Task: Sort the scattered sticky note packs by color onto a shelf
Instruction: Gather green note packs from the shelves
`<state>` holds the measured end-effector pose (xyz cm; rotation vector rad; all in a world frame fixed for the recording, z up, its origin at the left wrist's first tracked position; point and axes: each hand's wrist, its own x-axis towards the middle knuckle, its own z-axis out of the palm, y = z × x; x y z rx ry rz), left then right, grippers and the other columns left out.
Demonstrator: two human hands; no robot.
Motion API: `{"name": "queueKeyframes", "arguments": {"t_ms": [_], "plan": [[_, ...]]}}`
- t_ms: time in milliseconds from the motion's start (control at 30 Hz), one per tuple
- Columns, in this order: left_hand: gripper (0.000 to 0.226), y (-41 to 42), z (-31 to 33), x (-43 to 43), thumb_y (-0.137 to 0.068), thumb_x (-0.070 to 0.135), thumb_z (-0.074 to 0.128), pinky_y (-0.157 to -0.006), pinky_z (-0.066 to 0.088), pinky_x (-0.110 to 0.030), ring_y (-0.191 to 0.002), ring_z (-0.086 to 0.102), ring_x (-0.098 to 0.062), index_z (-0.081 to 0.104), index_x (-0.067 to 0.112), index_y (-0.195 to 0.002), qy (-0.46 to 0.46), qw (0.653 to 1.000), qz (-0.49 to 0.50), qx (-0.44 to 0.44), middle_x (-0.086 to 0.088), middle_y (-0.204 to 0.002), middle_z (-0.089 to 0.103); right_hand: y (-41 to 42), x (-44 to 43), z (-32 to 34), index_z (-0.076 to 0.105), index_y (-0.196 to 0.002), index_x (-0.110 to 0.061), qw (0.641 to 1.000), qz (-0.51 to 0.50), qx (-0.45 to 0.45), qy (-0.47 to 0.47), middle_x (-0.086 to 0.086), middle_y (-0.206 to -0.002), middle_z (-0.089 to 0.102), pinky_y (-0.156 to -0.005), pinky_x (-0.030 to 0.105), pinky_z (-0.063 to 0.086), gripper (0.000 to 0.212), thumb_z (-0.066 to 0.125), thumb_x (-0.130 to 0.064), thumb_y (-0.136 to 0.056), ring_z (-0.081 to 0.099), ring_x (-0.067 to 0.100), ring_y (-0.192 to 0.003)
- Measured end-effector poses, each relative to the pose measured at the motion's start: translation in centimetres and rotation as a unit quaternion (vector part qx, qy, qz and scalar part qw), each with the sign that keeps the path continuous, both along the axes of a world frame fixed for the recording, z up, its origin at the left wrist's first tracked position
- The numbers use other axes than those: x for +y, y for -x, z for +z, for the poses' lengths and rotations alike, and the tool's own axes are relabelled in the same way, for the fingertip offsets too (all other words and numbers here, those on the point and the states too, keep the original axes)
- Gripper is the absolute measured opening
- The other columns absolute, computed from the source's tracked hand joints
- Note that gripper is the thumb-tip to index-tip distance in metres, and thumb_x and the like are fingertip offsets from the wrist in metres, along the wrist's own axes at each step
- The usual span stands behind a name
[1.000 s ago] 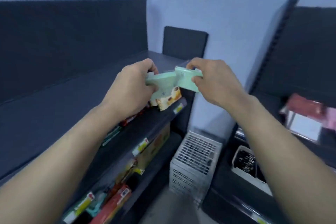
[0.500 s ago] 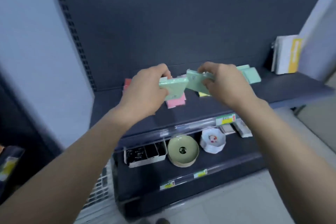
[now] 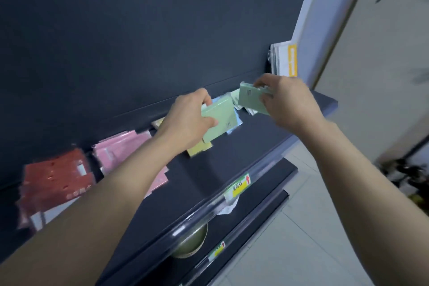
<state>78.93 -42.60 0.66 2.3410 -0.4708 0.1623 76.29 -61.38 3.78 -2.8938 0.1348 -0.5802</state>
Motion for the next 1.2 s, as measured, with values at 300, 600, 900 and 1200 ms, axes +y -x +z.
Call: {"name": "queueKeyframes", "arguments": {"t_ms": [300, 600, 900, 1200], "plan": [[0.032, -7.6, -2.2, -8.8, -0.080, 0.028, 0.072, -0.066, 0.045, -0.031, -0.093, 0.058, -0.022, 0.050, 0.021, -0.102, -0.058, 0.992, -0.083, 0.070, 0.003, -0.110, 0.052, -5.1, -8.0, -1.7, 0.057, -0.122, -0.024, 0.997, -0.079, 0.001, -0.009, 0.013, -0.098, 0.060, -0.064, 0.031, 0.038, 0.038, 0.044, -0.005, -0.091, 0.046, 0.031, -0.078], [0.031, -17.4, -7.3, -18.8, -0.077, 0.020, 0.074, -0.081, 0.042, -0.029, -0.107, 0.052, -0.017, 0.055, 0.018, -0.101, -0.011, 0.992, -0.041, 0.118, 0.000, -0.120, 0.054, -14.2, -18.3, -3.8, 0.058, -0.121, -0.022, 0.999, 0.011, 0.037, -0.014, 0.014, -0.104, 0.062, -0.066, 0.034, 0.043, 0.036, 0.046, -0.006, -0.091, 0.046, 0.027, -0.078], [0.034, -24.5, -11.0, -26.2, -0.078, 0.013, 0.072, -0.074, 0.037, -0.024, -0.092, 0.048, -0.015, 0.056, 0.009, -0.107, -0.015, 0.985, 0.061, 0.158, -0.004, -0.113, 0.055, -24.2, -26.0, -6.3, 0.060, -0.111, -0.015, 0.979, 0.147, 0.141, -0.016, 0.012, -0.096, 0.060, -0.069, 0.031, 0.039, 0.024, 0.054, -0.008, -0.089, 0.057, 0.034, -0.093], [0.036, -27.7, -12.0, -26.8, -0.076, 0.012, 0.072, -0.079, 0.038, -0.025, -0.099, 0.048, -0.020, 0.056, 0.005, -0.108, -0.067, 0.984, 0.140, 0.092, -0.005, -0.108, 0.046, -29.9, -25.9, -10.8, 0.065, -0.098, -0.020, 0.913, 0.295, 0.279, -0.044, -0.003, -0.093, 0.052, -0.067, 0.023, 0.033, 0.017, 0.068, -0.012, -0.083, 0.051, 0.016, -0.090]]}}
